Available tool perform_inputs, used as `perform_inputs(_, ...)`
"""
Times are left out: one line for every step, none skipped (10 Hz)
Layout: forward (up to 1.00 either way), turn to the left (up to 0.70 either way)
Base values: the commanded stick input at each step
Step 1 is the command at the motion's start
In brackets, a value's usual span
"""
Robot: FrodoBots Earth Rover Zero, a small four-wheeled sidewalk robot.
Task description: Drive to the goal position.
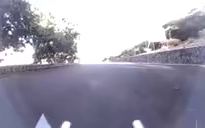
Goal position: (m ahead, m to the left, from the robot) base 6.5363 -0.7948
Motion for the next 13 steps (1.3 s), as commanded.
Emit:
perform_inputs(0.69,0.03)
perform_inputs(0.69,0.03)
perform_inputs(0.69,0.03)
perform_inputs(0.69,0.03)
perform_inputs(0.69,0.03)
perform_inputs(0.69,0.03)
perform_inputs(0.69,0.02)
perform_inputs(0.68,0.02)
perform_inputs(0.69,0.02)
perform_inputs(0.69,0.02)
perform_inputs(0.69,0.02)
perform_inputs(0.69,0.02)
perform_inputs(0.69,0.02)
